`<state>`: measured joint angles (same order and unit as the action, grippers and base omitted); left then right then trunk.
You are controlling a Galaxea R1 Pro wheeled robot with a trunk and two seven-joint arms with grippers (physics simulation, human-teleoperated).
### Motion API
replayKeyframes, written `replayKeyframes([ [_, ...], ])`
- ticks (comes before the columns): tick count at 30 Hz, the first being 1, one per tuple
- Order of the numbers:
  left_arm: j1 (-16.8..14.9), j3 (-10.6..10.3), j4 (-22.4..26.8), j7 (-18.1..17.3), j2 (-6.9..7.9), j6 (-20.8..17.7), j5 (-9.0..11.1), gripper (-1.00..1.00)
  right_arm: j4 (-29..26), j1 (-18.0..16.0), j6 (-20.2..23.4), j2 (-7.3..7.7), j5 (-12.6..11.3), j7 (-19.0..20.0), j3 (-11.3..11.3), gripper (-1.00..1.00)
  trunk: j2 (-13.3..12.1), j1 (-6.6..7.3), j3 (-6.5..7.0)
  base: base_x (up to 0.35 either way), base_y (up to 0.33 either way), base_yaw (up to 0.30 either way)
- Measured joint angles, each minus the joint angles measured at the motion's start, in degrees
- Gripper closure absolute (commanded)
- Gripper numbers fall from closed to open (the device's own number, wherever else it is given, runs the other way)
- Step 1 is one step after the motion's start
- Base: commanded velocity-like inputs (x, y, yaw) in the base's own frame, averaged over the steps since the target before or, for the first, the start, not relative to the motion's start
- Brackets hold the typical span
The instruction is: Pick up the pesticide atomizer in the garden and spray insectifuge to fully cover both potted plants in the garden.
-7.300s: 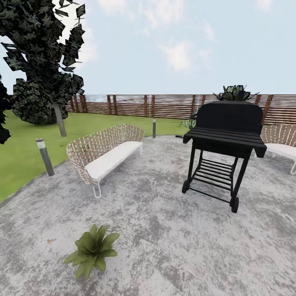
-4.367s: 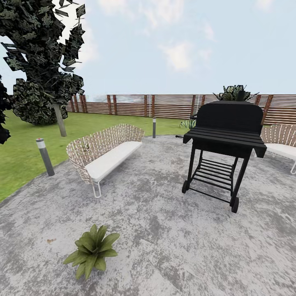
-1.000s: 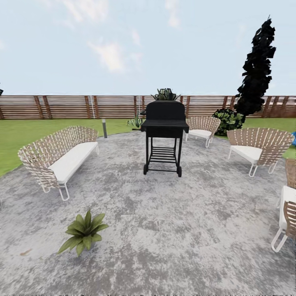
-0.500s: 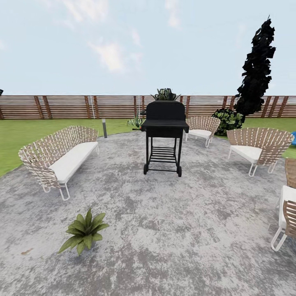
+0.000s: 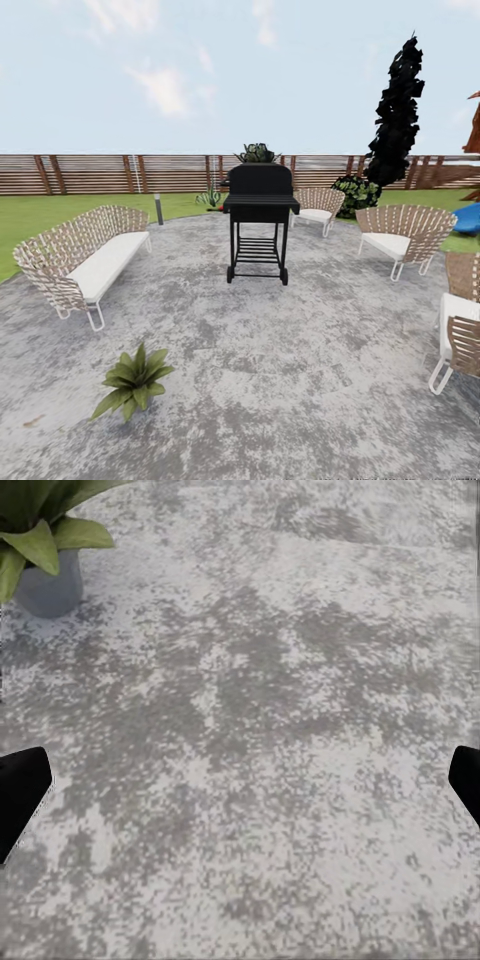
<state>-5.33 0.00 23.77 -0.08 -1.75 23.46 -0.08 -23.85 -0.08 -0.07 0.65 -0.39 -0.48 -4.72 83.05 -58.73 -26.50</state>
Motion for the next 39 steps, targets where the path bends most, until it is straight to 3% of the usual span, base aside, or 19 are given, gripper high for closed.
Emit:
replayKeyframes([
  [16,0.0,0.0,0.0,0.0,0.0,0.0,0.0,-1.0,0.0,0.0,-0.01,-0.01,-0.01,-0.03,-0.18,-1.0,0.0,0.0,0.0,0.0,0.253,-0.023],
  [39,0.0,0.0,-0.01,0.0,0.0,0.0,0.0,-1.0,-0.01,0.0,-0.01,-0.02,-0.08,0.07,-0.21,-1.0,0.0,0.0,0.0,0.0,0.014,-0.265],
])
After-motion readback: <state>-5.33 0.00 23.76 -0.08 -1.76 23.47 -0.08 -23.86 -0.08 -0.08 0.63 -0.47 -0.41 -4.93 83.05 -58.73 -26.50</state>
